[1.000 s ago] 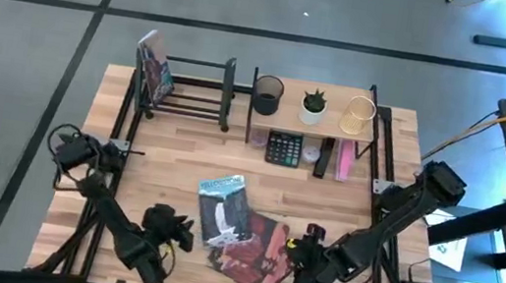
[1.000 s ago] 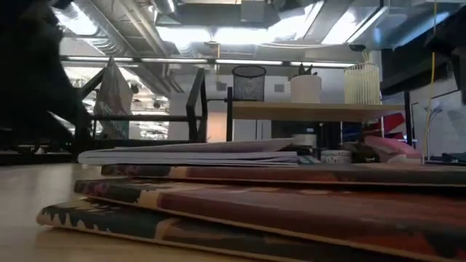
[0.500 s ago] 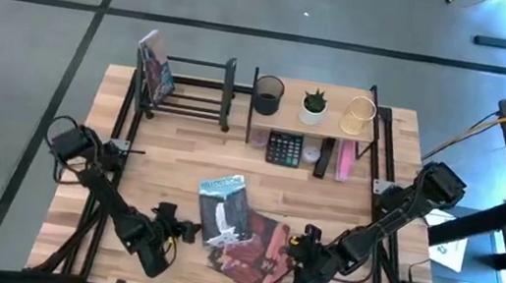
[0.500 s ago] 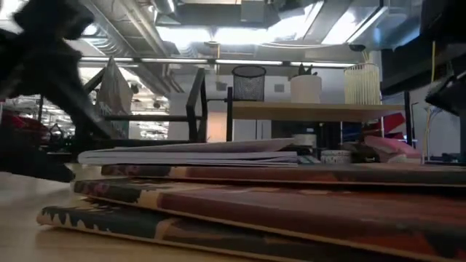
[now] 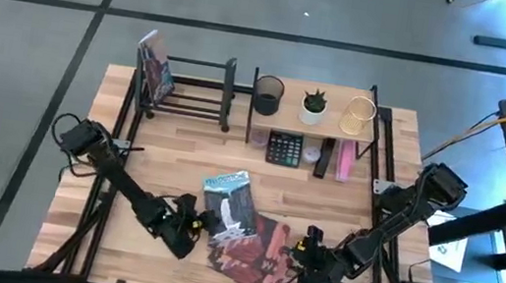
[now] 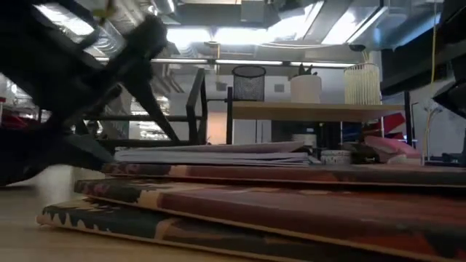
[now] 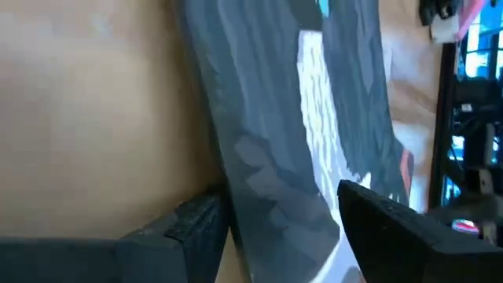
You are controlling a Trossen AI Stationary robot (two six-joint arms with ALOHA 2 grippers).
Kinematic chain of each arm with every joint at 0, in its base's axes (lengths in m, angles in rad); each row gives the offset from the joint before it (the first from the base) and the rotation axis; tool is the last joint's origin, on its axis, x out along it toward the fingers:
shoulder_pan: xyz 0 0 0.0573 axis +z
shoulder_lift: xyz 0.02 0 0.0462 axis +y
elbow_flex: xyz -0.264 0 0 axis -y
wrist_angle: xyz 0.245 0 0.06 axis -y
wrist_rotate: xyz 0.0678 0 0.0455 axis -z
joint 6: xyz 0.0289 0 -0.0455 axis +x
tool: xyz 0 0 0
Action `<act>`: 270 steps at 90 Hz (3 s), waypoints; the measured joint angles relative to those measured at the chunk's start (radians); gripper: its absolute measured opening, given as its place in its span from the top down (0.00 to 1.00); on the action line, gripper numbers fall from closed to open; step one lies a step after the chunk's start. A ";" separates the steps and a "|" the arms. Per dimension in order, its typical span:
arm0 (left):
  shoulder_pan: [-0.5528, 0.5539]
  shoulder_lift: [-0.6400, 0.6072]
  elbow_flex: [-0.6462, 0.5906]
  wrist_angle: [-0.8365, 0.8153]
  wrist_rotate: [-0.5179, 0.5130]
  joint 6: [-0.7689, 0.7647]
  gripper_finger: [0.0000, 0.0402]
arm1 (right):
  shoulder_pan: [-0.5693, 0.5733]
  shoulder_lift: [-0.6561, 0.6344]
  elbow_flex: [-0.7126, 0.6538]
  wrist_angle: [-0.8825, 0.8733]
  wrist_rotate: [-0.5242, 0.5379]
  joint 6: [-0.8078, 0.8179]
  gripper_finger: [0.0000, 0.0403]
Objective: Stock shelves
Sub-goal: Put the blue book on the book shelf
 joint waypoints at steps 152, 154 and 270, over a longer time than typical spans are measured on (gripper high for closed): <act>0.153 -0.670 0.245 -0.096 -0.839 1.960 1.00 | 0.039 0.005 0.000 0.071 0.067 0.054 0.46; 0.177 -0.681 0.245 -0.118 -0.839 1.957 1.00 | 0.039 0.005 0.000 0.072 0.071 0.054 0.46; 0.803 -0.733 0.008 -1.042 -0.555 0.725 0.99 | 0.039 0.005 0.001 0.124 0.064 0.053 0.46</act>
